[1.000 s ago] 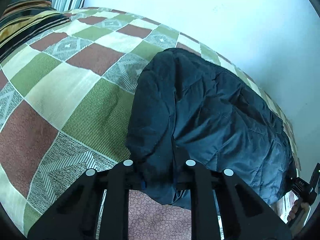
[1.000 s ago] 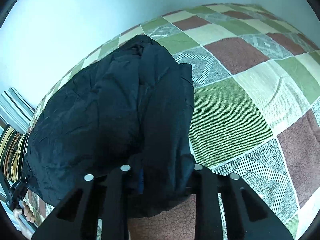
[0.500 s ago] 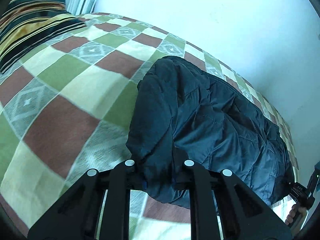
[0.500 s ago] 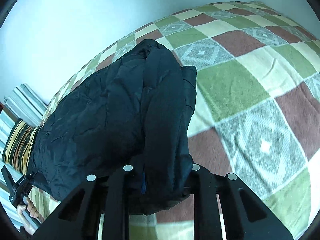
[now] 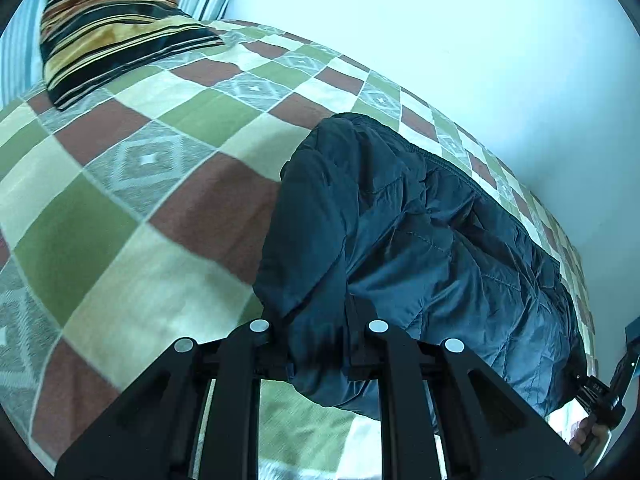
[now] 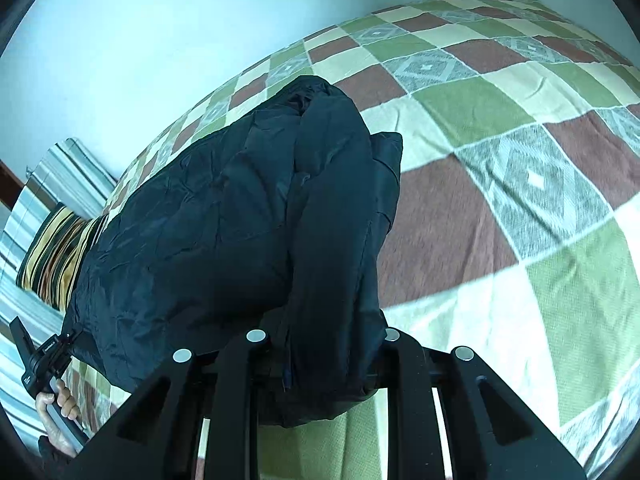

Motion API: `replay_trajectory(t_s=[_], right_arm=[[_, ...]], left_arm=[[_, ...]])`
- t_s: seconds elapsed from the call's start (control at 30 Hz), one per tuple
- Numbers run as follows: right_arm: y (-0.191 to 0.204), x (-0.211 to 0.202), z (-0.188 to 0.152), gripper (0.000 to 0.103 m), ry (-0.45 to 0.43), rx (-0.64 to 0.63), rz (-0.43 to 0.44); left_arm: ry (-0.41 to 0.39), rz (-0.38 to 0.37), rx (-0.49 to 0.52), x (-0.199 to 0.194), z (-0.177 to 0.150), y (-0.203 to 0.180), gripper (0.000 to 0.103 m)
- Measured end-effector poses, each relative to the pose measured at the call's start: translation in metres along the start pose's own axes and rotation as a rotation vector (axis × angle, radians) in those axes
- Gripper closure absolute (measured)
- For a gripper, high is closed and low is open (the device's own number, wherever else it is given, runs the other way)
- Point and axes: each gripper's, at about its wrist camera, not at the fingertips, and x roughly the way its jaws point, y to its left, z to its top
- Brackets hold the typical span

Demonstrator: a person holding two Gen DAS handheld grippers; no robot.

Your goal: Fold large clothes

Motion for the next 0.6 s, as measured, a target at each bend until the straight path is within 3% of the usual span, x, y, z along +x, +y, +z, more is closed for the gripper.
replay_trajectory(t_s=[0.3, 0.6], right_arm=[[0.01, -0.014, -0.027, 0.082, 0.02, -0.028, 0.014], [0.011, -0.014, -0.038, 0.081, 0.026, -0.033, 0.005]], left_arm=[[0.003, 0.004, -0.022, -0.026, -0.022, 0.031, 0.088], [0.008, 0.018, -0.02, -0.026, -0.031, 0.041, 0.087]])
